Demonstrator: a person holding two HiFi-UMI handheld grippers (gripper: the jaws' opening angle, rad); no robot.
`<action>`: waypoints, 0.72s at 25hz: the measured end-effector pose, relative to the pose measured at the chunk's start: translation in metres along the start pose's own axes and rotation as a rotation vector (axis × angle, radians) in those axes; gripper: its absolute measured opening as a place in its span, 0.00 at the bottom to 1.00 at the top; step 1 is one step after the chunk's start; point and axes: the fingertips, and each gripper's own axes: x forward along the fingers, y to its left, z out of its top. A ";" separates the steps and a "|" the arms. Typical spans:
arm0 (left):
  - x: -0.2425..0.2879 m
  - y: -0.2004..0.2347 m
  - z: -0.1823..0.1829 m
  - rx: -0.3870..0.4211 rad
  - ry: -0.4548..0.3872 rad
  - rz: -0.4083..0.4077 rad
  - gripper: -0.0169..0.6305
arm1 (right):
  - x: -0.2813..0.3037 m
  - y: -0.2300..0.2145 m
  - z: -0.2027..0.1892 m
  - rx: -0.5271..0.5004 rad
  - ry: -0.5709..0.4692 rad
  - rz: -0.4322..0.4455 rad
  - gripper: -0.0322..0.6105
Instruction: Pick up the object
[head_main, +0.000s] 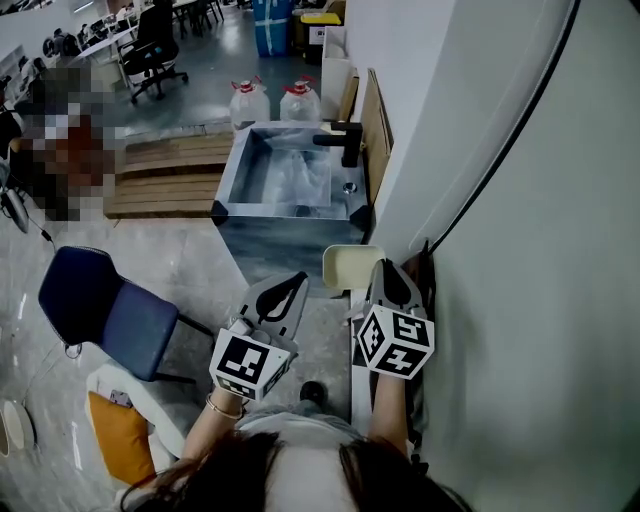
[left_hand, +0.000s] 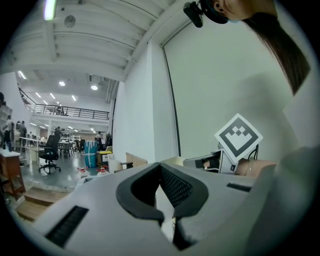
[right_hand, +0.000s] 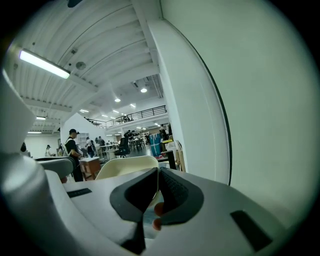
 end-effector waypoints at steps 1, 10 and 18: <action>-0.004 0.000 0.001 0.002 -0.006 -0.002 0.04 | -0.003 0.003 0.001 -0.001 -0.004 -0.002 0.10; -0.044 0.003 0.010 -0.002 -0.028 -0.023 0.04 | -0.040 0.034 0.011 -0.012 -0.038 -0.019 0.10; -0.075 -0.001 0.012 -0.006 -0.037 -0.055 0.04 | -0.070 0.058 0.016 -0.025 -0.067 -0.028 0.10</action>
